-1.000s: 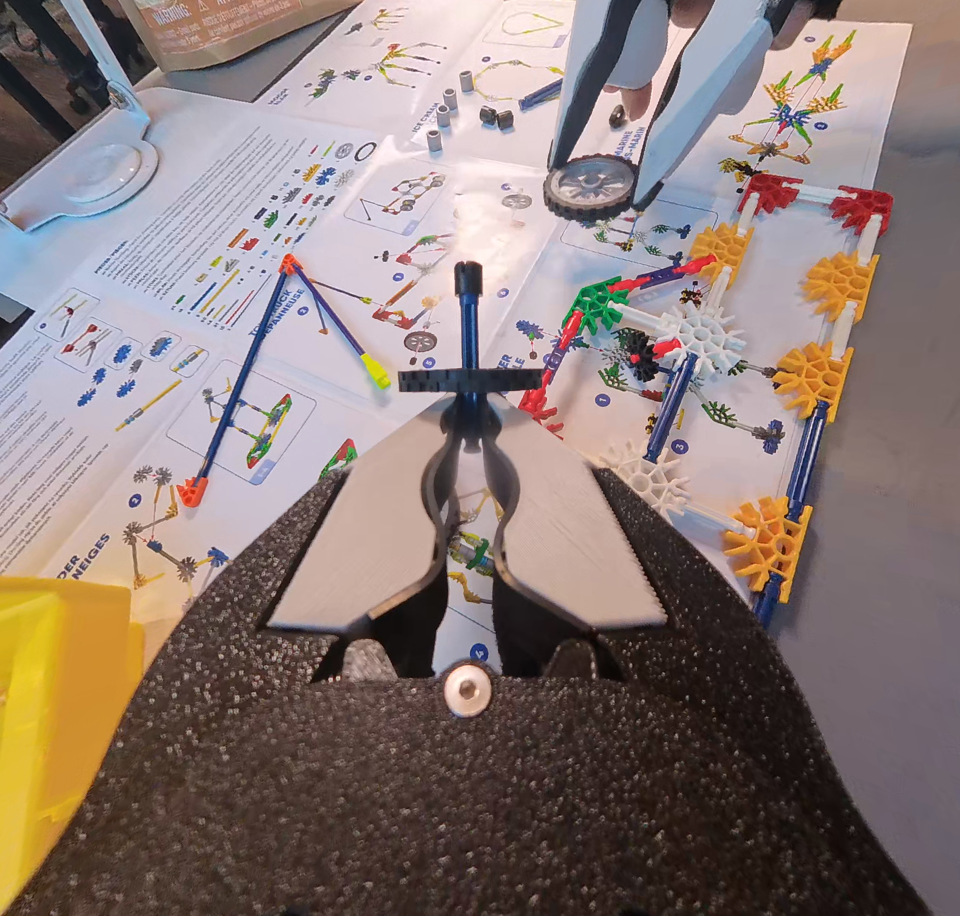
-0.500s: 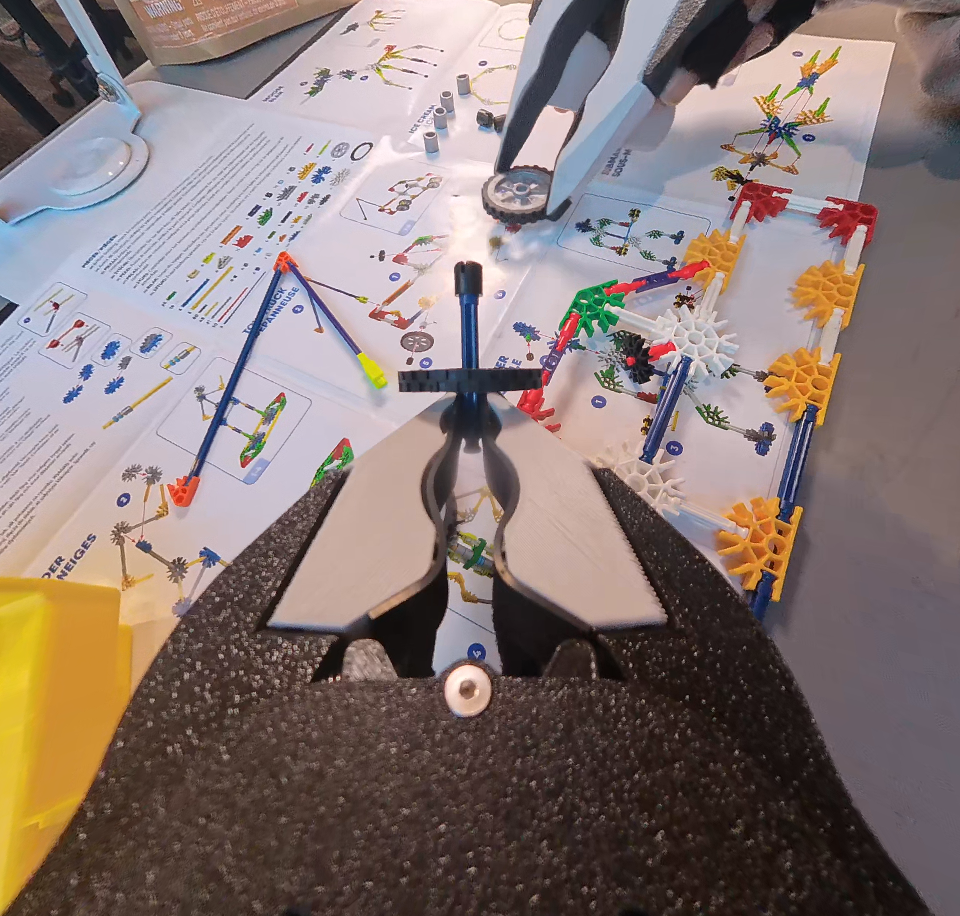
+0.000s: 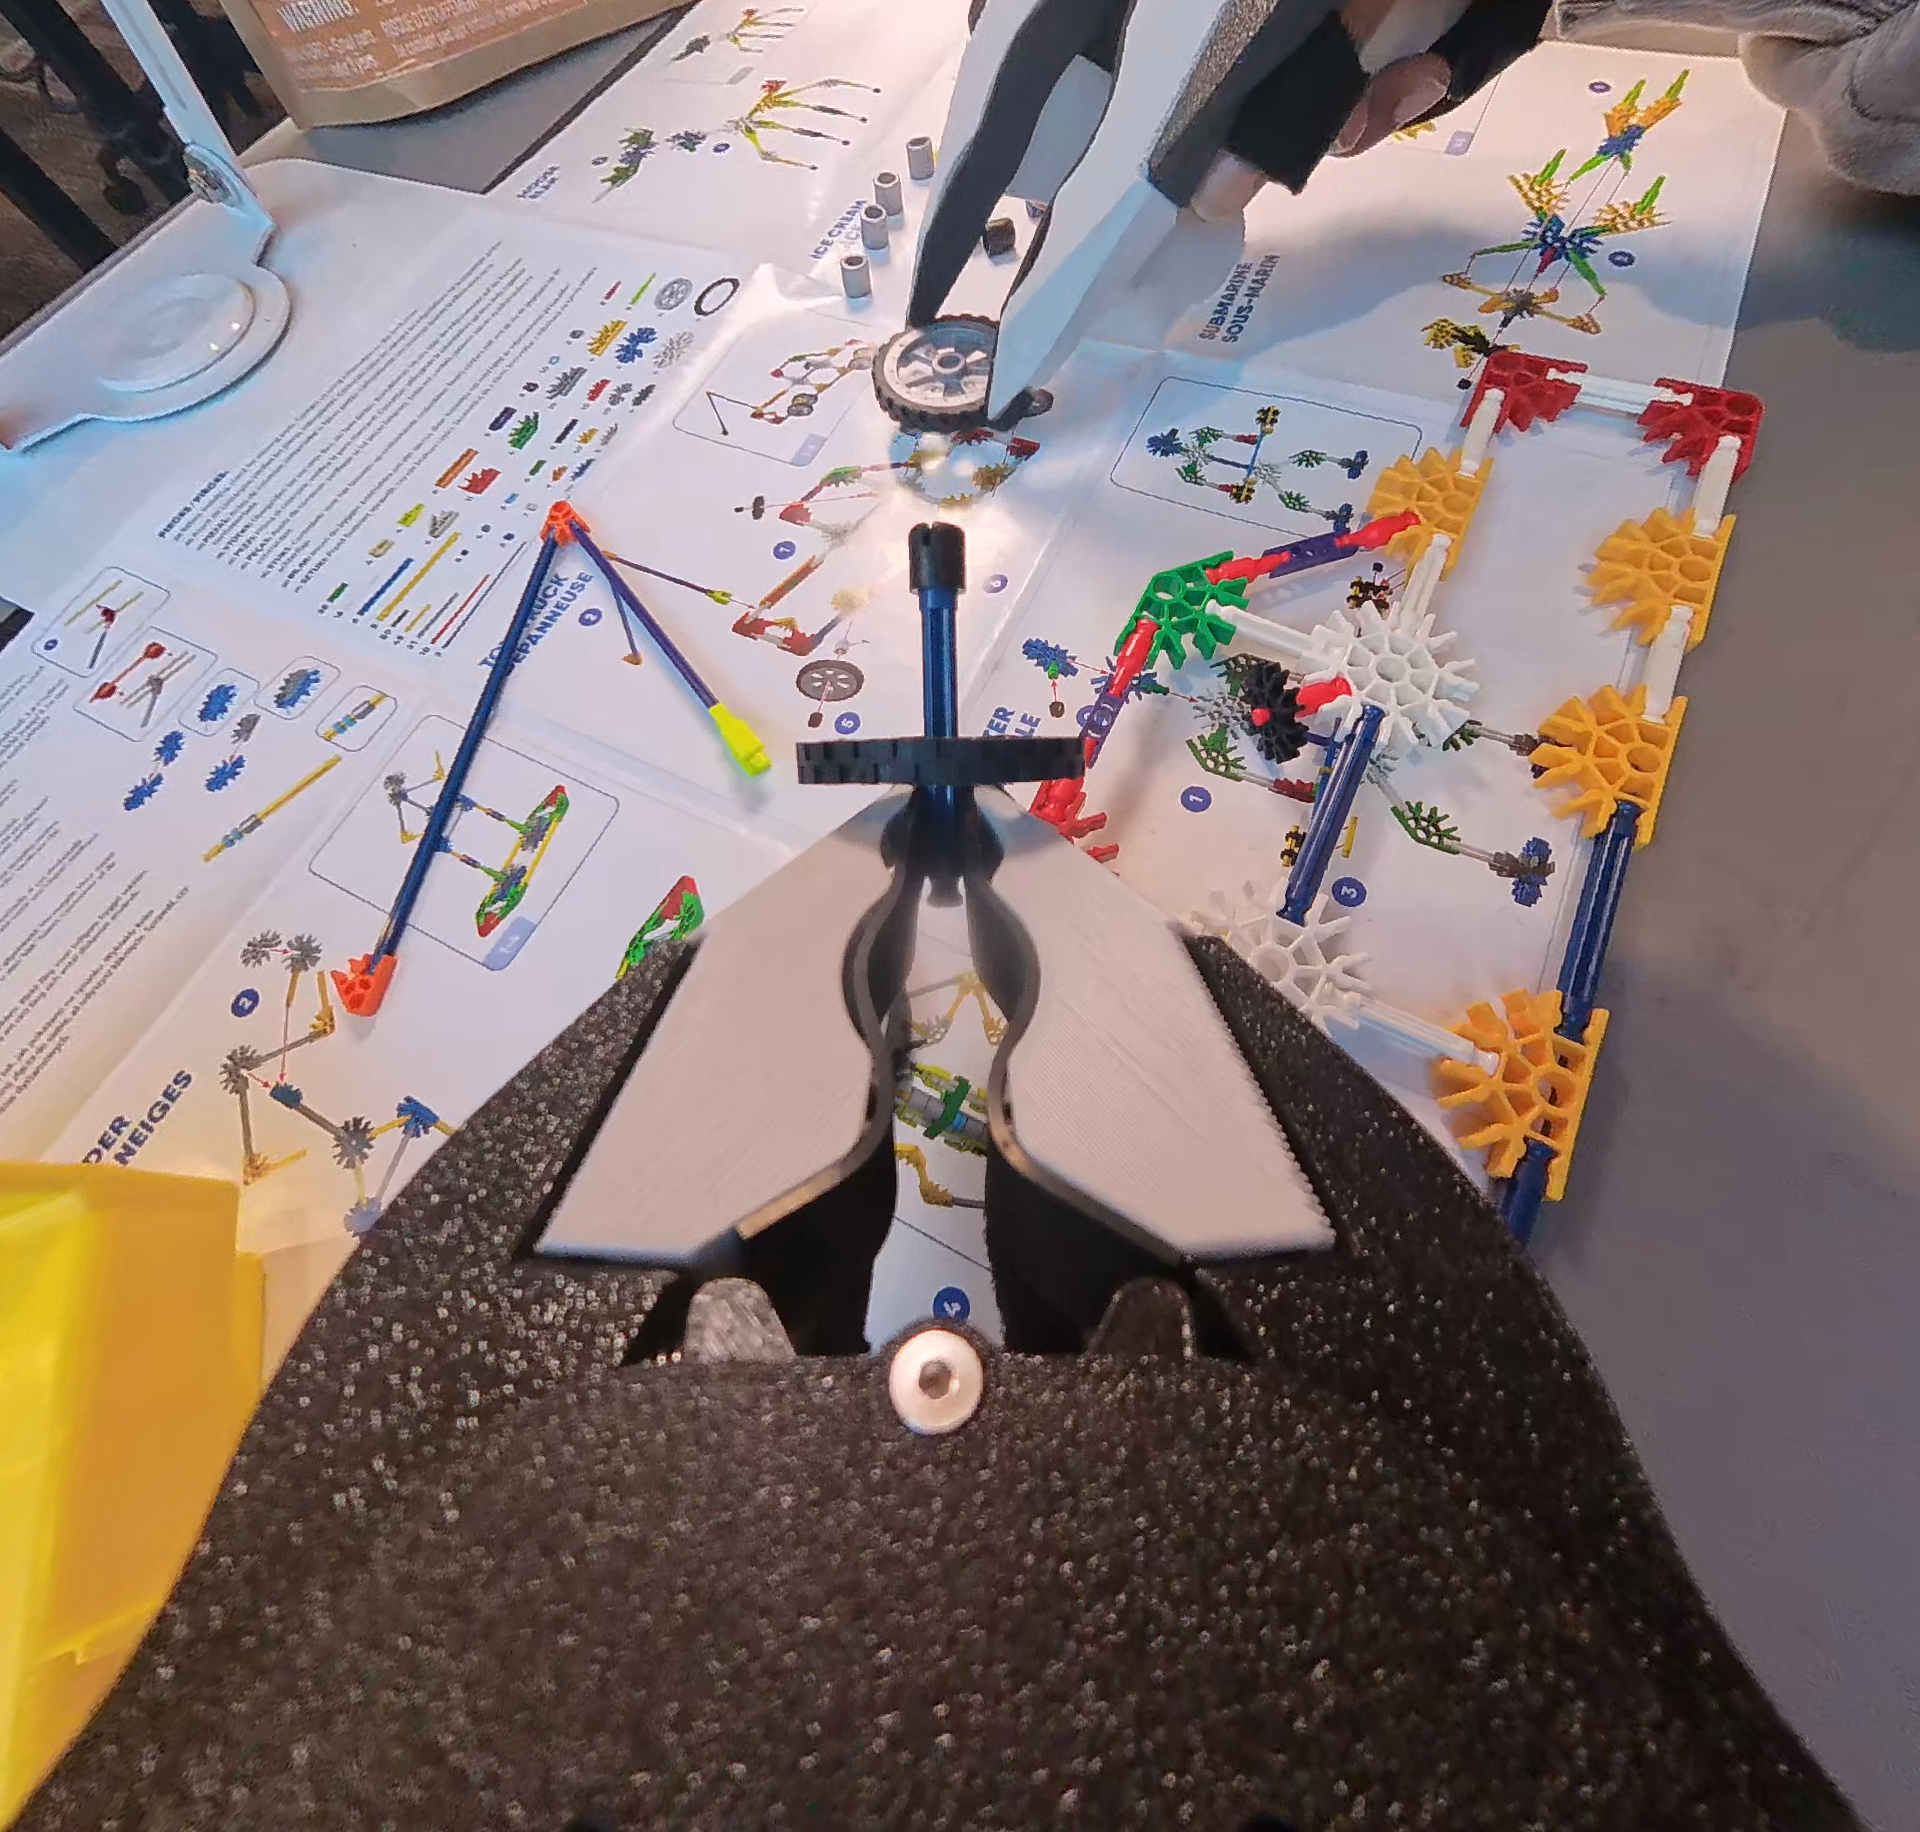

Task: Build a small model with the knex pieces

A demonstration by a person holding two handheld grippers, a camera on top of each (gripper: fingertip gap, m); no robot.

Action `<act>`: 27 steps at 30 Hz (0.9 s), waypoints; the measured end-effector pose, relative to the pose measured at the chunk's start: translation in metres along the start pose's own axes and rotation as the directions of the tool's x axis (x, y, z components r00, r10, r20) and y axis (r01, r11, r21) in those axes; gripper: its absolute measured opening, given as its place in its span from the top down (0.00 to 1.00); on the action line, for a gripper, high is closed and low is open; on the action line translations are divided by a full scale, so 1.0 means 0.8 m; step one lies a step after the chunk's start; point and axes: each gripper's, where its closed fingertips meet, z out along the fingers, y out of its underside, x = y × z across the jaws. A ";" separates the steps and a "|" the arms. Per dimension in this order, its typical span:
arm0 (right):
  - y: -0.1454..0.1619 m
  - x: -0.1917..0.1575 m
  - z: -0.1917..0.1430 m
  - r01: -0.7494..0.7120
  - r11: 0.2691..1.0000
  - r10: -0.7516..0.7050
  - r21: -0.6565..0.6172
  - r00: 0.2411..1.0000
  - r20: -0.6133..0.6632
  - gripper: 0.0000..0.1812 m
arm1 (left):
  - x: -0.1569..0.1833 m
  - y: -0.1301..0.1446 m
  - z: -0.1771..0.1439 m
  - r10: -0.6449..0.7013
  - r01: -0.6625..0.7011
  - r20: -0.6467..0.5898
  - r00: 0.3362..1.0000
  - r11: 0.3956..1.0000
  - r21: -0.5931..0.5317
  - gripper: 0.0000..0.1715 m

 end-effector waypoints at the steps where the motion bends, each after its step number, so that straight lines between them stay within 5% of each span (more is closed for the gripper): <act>1: 0.001 0.000 0.001 0.001 1.000 -0.001 -0.002 1.000 -0.002 0.76 | 0.000 0.000 0.000 0.000 0.000 0.000 1.000 1.000 0.000 0.99; 9: 0.004 0.003 0.004 -0.010 1.000 0.010 -0.001 1.000 -0.013 0.76 | 0.000 0.000 0.000 -0.004 0.004 -0.004 1.000 1.000 -0.002 0.99; 17: -0.033 0.037 0.006 -0.050 0.991 0.066 0.125 0.989 -0.129 0.75 | 0.001 0.002 0.002 0.002 -0.002 -0.006 1.000 1.000 -0.010 0.99; 27: -0.020 0.053 -0.012 -0.053 0.990 0.076 0.127 0.980 -0.186 0.70 | 0.002 0.002 0.002 0.008 -0.008 -0.004 1.000 1.000 -0.013 0.99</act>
